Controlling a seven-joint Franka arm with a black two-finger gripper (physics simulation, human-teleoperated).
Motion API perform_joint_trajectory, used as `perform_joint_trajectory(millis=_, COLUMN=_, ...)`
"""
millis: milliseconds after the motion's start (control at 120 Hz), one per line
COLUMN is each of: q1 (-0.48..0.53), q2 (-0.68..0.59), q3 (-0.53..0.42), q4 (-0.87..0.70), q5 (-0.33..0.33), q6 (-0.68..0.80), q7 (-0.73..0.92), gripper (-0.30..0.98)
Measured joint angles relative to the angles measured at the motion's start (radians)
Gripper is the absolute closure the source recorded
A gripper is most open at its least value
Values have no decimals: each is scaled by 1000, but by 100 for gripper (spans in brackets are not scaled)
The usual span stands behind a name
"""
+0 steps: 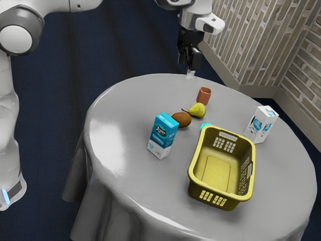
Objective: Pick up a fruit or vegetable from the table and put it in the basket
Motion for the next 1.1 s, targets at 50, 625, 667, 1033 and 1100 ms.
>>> perform_joint_trajectory(millis=50, q1=3, q2=0, q3=0, q4=1, q5=0, q6=0, q7=2, gripper=0)
perform_joint_trajectory(millis=625, q1=-48, q2=17, q3=183, q4=35, q5=23, q6=-96, q7=-7, gripper=0)
perform_joint_trajectory(millis=667, q1=-34, q2=19, q3=186, q4=35, q5=22, q6=-99, q7=-7, gripper=0)
perform_joint_trajectory(millis=1033, q1=43, q2=-120, q3=228, q4=-383, q5=45, q6=187, q7=-5, gripper=0)
perform_joint_trajectory(millis=1100, q1=17, q2=-120, q3=228, q4=-411, q5=58, q6=226, q7=6, gripper=0)
